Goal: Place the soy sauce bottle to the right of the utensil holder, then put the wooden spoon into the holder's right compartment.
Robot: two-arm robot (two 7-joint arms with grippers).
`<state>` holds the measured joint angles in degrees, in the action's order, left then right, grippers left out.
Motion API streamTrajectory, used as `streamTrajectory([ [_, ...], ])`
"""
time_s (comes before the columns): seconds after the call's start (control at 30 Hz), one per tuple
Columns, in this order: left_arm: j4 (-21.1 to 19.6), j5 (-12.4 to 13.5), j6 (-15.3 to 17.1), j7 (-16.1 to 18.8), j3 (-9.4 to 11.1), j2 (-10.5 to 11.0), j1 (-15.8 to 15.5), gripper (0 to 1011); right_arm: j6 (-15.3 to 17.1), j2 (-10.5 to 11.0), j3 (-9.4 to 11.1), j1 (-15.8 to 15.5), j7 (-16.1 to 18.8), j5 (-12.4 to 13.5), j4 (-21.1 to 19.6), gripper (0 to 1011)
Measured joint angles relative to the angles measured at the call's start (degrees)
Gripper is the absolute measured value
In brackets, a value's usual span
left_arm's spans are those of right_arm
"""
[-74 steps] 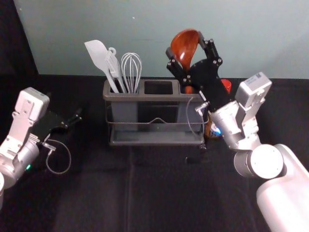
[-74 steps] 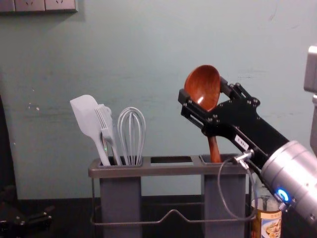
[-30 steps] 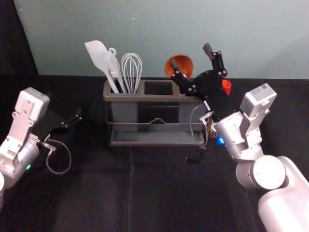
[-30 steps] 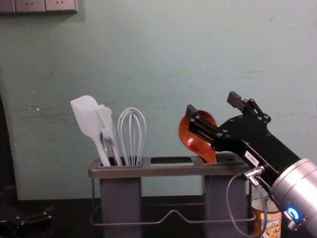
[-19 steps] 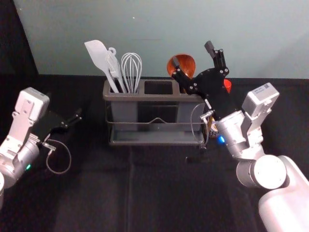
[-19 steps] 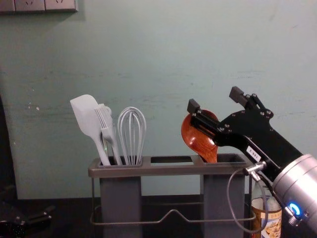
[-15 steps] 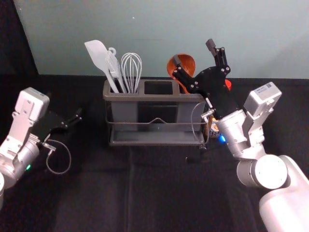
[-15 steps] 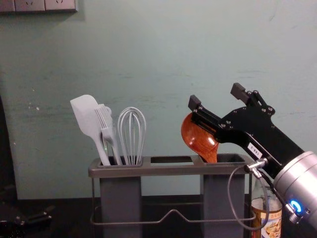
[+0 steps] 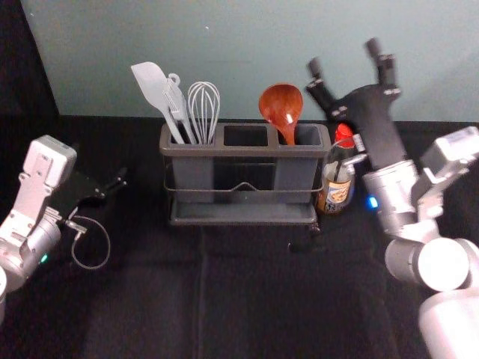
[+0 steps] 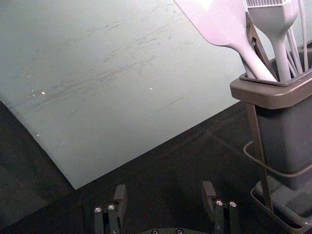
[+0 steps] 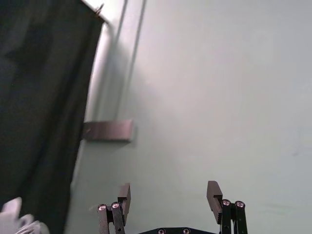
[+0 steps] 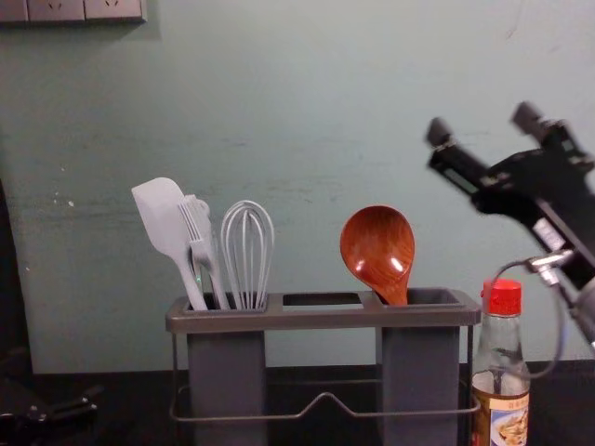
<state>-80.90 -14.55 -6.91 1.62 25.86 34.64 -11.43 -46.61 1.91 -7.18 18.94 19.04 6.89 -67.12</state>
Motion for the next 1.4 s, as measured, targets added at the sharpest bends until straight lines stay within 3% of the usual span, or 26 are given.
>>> streamTrajectory([
  [0.17, 0.00, 0.00, 0.00, 0.00, 0.00, 0.00, 0.00, 1005, -1.81, 0.52, 3.04, -0.99, -0.89, 0.67, -1.42, 1002],
  [0.5, 0.00, 0.00, 0.00, 0.00, 0.00, 0.00, 0.00, 1005, -2.08, 1.86, 7.99, -3.11, -2.17, 0.74, -2.67, 1003],
  [0.57, 0.00, 0.00, 0.00, 0.00, 0.00, 0.00, 0.00, 1005, 0.78, 1.93, 9.69, -4.30, -3.69, -0.72, -3.54, 1002],
  [0.77, 0.00, 0.00, 0.00, 0.00, 0.00, 0.00, 0.00, 1005, 8.28, 1.92, 11.02, -6.17, -5.02, -3.06, -5.58, 1002],
  [1.0, 0.00, 0.00, 0.00, 0.00, 0.00, 0.00, 0.00, 1005, 20.26, 2.40, 10.54, -8.19, -7.77, -5.68, -8.53, 1003],
  [1.03, 0.00, 0.00, 0.00, 0.00, 0.00, 0.00, 0.00, 1005, 23.18, 2.54, 10.30, -8.56, -8.68, -6.54, -9.16, 1002],
  [1.4, 0.00, 0.00, 0.00, 0.00, 0.00, 0.00, 0.00, 1005, 36.00, 3.82, 8.83, -9.69, -10.31, -6.80, -10.26, 1003],
])
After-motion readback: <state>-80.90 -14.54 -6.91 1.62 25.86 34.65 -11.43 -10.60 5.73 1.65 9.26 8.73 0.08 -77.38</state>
